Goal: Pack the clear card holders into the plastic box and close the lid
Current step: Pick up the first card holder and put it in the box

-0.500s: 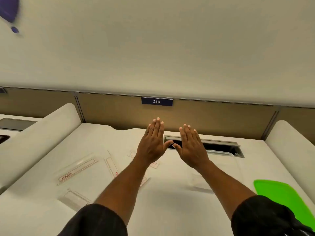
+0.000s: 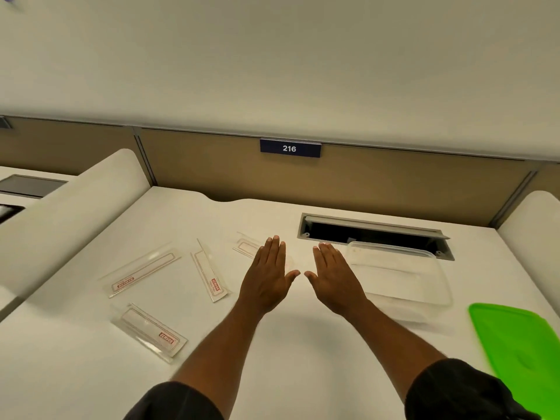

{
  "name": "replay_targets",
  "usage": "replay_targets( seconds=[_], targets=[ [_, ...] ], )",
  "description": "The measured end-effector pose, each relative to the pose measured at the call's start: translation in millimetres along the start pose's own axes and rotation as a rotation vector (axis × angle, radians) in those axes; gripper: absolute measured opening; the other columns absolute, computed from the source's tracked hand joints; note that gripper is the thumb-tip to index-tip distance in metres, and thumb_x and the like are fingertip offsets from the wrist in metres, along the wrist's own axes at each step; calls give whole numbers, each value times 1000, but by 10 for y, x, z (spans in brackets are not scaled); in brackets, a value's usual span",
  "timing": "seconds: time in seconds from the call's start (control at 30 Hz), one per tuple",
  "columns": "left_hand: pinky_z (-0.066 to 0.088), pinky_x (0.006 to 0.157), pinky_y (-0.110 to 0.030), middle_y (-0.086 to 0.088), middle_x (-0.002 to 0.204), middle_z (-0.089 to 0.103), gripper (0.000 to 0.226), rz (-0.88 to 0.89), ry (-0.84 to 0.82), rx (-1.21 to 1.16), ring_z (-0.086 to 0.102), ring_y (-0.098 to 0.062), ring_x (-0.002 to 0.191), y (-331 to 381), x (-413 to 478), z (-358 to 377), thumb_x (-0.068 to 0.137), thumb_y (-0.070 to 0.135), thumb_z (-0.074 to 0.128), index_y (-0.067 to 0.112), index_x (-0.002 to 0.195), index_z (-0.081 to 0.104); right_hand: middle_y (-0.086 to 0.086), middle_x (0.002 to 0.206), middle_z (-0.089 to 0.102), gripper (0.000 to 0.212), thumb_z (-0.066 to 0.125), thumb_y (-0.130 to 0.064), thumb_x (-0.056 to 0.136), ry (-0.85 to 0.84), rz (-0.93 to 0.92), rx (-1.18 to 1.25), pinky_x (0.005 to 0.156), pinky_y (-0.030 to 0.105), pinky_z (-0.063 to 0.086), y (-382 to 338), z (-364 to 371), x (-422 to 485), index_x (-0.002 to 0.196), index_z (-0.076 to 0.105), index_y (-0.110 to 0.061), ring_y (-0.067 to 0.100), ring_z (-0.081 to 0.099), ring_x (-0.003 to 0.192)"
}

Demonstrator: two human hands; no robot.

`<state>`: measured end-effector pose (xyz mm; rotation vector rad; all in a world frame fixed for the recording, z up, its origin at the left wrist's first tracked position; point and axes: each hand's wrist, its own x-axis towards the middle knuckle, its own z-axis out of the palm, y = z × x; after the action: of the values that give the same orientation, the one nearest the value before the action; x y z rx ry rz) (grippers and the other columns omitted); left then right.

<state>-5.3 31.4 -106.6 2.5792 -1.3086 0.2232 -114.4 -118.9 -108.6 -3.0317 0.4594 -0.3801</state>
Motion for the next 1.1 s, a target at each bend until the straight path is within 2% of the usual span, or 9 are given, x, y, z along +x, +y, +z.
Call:
replay_targets(
  seconds=[0.2,0.4,0.5,0.6,0.7,0.83,0.9,1.0,1.1],
  targets=[
    [2,119,-35,-10,161,5,77,-73,-82,28,1,-25,149,-181,-180,271,94,60,12,9,151,8,19,150,38,60,39,-41,98,-69,-1,-26,114,39,16,-14,306,-37,143,36,-3,35,32,141],
    [1,116,-36,-13,159,13,69,-117,-113,26,8,-29,148,-284,-232,420,98,51,25,7,150,14,18,151,36,60,39,-42,98,-112,-24,-14,113,38,12,-102,501,4,143,36,-4,34,31,142],
    [10,118,-39,-15,157,23,68,-149,-154,56,18,-31,146,-345,-259,476,98,50,31,5,149,21,17,152,34,61,38,-43,98,-129,-42,-12,113,37,10,-139,566,36,144,34,-5,33,29,143],
    [25,115,-41,-16,149,38,62,-179,-164,89,33,-32,140,-401,-308,498,97,46,38,4,144,34,16,155,29,61,35,-44,98,-140,-48,10,114,36,7,-155,635,50,146,30,-6,32,24,145],
    [40,107,-40,-15,138,54,55,-222,-120,85,49,-30,129,-445,-363,487,94,41,47,4,135,48,17,154,31,61,35,-44,99,-151,-66,14,116,38,11,-168,677,66,146,31,-5,32,25,144],
    [53,86,-35,-10,115,68,44,-247,-54,90,64,-25,106,-515,-453,445,89,40,55,7,119,60,17,152,34,60,37,-42,99,-168,-108,16,117,40,20,-233,714,111,145,33,-4,33,30,142],
    [55,77,-33,-5,106,69,40,-262,-41,82,66,-22,95,-561,-512,433,90,42,52,10,113,61,19,147,41,57,42,-39,98,-161,-151,26,114,42,27,-284,717,149,142,38,-2,35,37,138],
    [52,65,-31,-1,95,69,37,-279,-50,108,66,-20,84,-643,-623,424,93,46,45,14,106,60,21,130,58,51,58,-32,92,-121,-235,36,102,43,45,-377,709,219,130,52,0,36,55,121],
    [49,57,-30,-1,85,70,37,-306,-65,146,67,-19,73,-730,-764,415,92,48,47,15,96,64,16,119,64,50,69,-29,84,-90,-321,92,95,39,51,-511,698,300,123,56,-2,32,62,111]
  ],
)
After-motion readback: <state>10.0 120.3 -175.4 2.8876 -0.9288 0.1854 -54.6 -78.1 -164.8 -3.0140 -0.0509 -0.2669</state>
